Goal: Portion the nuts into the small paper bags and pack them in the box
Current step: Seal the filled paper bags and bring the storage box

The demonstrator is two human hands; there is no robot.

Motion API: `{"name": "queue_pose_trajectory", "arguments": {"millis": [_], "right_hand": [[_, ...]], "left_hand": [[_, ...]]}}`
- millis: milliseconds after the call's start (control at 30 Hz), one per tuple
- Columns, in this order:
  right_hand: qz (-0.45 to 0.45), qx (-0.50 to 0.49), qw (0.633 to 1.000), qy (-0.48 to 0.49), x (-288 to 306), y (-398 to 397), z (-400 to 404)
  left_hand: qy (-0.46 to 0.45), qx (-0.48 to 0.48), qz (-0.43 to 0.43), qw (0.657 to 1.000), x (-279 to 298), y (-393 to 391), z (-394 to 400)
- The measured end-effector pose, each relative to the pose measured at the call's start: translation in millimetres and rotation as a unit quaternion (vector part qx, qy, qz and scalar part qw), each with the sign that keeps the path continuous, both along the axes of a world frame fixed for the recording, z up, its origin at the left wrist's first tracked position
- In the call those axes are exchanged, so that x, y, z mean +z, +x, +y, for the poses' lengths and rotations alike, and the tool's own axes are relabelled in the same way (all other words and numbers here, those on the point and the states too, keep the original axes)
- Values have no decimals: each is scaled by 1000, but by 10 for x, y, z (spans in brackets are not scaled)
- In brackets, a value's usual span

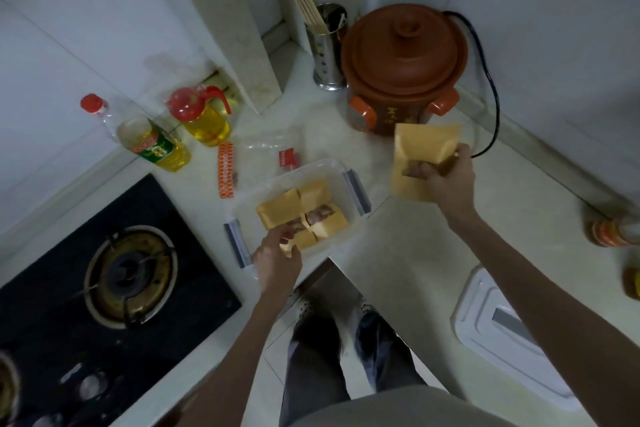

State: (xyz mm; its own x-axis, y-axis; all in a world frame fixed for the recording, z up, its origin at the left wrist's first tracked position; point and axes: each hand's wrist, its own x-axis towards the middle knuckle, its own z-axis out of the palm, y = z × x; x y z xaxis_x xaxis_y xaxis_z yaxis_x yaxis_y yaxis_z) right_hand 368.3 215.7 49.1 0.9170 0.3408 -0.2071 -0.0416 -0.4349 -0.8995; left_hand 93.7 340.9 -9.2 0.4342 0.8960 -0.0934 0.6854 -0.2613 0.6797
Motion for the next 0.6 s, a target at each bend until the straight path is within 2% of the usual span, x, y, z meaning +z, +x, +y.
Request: {"name": "queue_pose_trajectory", "arguments": {"millis": [100,200,300,400,533,600], "right_hand": [[-7,133,990,51,192,-373,413],[18,210,977,22,118,-788,730],[15,219,976,-14,-10,-1086,889],[1,217,976,-5,-79,-1212,924],[9,252,968,5,-69,-1135,831],[-23,243,970,3,-70,-1003,703]], "left_hand": [[28,-13,9,999,9,-20,-61],[26,-9,-2,1000,39,-19,-55],[24,-1,-32,999,93,-20,-17],[9,30,-59,998,110,-50,51],[3,28,-65,998,142,-87,41],[18,19,-66,998,182,-62,2]]}}
